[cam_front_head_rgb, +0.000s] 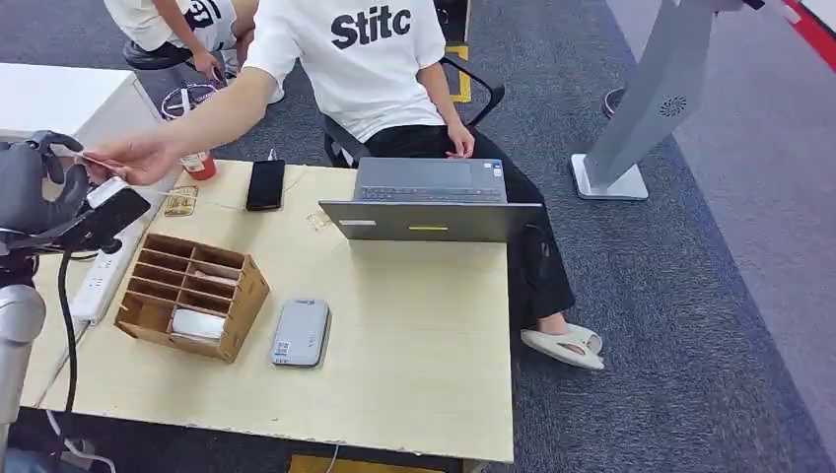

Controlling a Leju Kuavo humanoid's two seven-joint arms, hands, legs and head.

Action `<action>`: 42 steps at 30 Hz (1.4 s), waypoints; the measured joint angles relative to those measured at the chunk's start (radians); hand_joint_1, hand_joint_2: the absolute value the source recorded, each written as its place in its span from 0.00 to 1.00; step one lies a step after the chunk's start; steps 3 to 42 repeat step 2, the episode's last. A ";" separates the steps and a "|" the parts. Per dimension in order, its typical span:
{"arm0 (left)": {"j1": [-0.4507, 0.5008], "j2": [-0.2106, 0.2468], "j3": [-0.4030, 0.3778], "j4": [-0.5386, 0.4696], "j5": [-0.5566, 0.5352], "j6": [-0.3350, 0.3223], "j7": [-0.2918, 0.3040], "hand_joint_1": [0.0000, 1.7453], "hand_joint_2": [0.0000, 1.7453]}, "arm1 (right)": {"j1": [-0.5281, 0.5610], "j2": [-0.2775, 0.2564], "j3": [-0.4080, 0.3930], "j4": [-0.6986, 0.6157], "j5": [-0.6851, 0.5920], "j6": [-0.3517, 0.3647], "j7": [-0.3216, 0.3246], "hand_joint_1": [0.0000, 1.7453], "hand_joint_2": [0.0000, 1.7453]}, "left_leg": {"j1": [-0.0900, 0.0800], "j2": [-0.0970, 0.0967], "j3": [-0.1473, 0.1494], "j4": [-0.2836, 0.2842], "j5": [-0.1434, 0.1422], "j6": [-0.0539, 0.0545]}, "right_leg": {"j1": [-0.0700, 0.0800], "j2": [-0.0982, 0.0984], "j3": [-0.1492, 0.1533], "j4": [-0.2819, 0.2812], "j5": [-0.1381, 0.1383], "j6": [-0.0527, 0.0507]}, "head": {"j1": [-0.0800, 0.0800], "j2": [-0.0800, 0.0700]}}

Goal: Pass the card to the sensor for recognition and then transmit it.

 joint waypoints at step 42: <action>0.015 -0.009 0.000 -0.016 0.007 0.016 -0.001 0.00 1.00 | 0.000 0.000 0.000 0.000 0.000 0.000 0.000 0.00 1.00 | 0.000 0.000 0.000 0.000 0.000 0.000 | 0.000 0.000 0.000 0.000 0.000 0.000 | 0.000 0.000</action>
